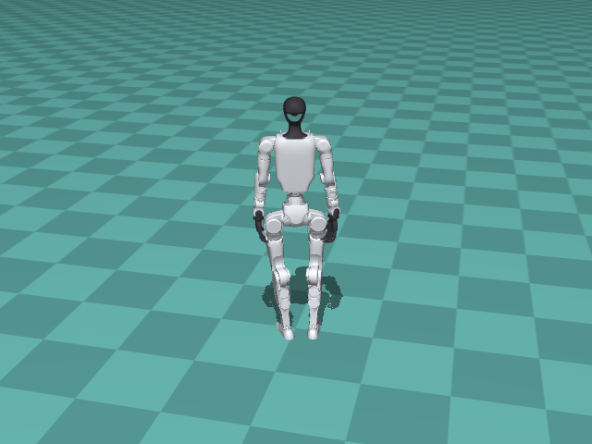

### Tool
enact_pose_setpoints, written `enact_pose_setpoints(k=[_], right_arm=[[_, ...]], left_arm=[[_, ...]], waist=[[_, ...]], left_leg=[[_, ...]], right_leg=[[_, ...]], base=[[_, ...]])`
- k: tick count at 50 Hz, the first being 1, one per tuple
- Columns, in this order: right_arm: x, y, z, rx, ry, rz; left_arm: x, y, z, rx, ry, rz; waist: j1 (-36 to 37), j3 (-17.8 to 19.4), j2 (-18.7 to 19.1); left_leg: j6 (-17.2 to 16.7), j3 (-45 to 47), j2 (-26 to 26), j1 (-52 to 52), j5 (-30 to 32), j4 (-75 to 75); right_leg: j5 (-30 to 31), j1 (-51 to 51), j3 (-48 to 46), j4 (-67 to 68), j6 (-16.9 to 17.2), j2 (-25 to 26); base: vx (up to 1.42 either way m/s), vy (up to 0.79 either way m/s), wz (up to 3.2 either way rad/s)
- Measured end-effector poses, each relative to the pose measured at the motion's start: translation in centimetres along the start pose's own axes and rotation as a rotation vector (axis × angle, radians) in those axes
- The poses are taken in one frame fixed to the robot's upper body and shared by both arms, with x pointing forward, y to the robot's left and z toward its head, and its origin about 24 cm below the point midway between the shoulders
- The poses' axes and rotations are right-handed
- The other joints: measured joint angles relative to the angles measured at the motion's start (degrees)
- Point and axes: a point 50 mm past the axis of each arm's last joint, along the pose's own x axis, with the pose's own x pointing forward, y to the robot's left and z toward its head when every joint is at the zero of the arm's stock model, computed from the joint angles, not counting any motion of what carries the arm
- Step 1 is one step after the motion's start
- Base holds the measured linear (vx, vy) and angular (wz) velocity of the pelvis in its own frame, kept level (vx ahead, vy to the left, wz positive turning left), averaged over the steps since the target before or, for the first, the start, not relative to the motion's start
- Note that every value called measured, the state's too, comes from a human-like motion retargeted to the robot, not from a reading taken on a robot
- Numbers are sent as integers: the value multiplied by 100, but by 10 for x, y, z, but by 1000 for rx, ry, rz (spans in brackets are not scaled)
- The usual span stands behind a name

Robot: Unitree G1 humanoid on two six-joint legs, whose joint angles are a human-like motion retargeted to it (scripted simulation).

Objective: In place motions

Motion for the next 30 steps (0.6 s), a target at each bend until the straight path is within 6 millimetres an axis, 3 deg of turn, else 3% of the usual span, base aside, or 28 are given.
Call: enact_pose_setpoints(k=[30], right_arm=[[0,1,-3,3,10,3]], left_arm=[[0,-1,0,0,2,1]], waist=[[15,-32,11]], left_leg=[[-18,22,25,0,-24,60]], right_leg=[[11,12,54,-1,-33,22]], base=[[0,0,0]])
